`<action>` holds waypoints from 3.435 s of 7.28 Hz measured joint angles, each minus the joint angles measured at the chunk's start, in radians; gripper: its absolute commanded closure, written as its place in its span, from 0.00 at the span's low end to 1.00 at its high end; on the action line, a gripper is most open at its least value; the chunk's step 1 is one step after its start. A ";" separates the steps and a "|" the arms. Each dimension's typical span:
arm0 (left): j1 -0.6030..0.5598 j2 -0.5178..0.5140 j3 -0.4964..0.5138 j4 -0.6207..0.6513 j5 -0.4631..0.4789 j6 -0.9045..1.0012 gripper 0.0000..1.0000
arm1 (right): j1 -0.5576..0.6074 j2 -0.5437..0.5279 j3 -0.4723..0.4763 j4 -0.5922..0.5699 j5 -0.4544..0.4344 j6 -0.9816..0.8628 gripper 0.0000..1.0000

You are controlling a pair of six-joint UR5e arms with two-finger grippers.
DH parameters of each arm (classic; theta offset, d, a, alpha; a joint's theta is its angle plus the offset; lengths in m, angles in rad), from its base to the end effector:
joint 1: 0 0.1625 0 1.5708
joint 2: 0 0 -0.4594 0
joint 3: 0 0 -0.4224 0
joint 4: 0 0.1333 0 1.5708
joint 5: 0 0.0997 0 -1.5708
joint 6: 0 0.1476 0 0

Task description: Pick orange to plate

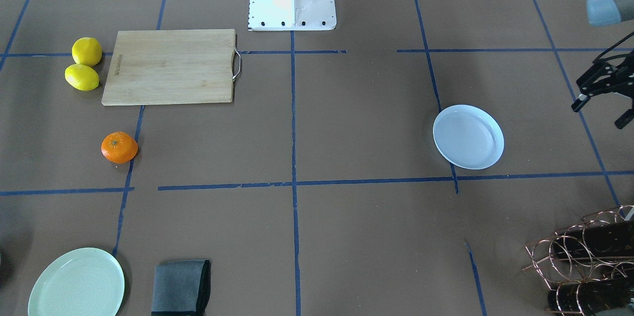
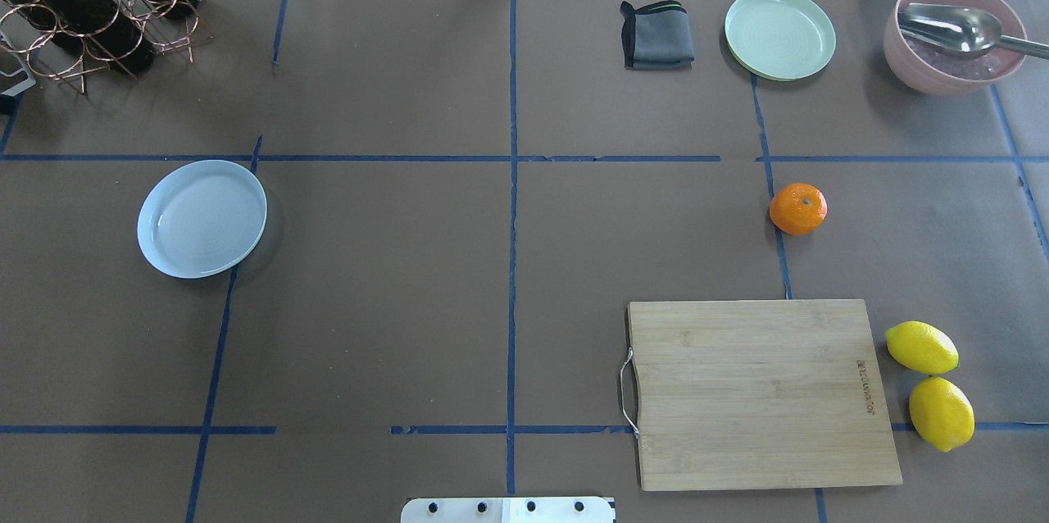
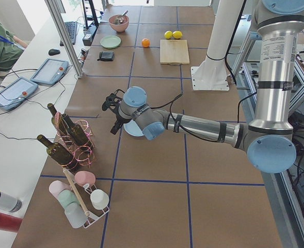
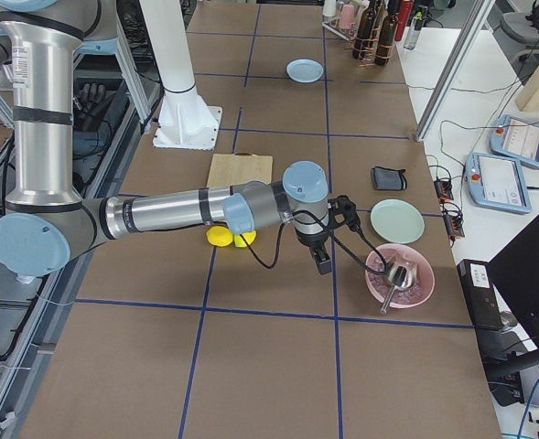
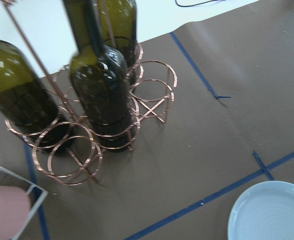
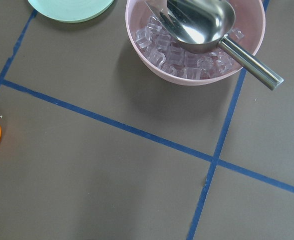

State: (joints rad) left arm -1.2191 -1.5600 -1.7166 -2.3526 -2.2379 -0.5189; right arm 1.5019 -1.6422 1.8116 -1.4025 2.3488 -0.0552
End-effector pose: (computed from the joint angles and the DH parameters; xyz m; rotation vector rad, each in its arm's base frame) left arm 0.1557 -0.5461 0.5564 0.5366 0.9300 0.1547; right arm -0.0056 -0.5133 0.6157 0.3158 -0.7742 -0.2481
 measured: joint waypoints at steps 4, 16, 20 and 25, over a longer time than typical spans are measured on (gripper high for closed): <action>0.299 0.014 0.049 -0.096 0.296 -0.449 0.29 | 0.000 -0.009 0.000 0.000 0.000 -0.001 0.00; 0.412 -0.010 0.075 -0.145 0.405 -0.549 1.00 | 0.000 -0.010 -0.004 0.000 0.000 -0.002 0.00; 0.465 -0.338 0.108 -0.018 0.419 -0.817 1.00 | 0.000 -0.010 -0.004 -0.001 0.000 -0.002 0.00; 0.718 -0.613 0.226 0.144 0.613 -1.011 0.82 | 0.000 -0.010 -0.006 -0.001 0.000 0.000 0.00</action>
State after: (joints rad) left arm -0.5007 -2.1733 -1.4901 -2.2089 -1.6253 -1.5303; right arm 1.5018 -1.6521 1.8056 -1.4036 2.3489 -0.0556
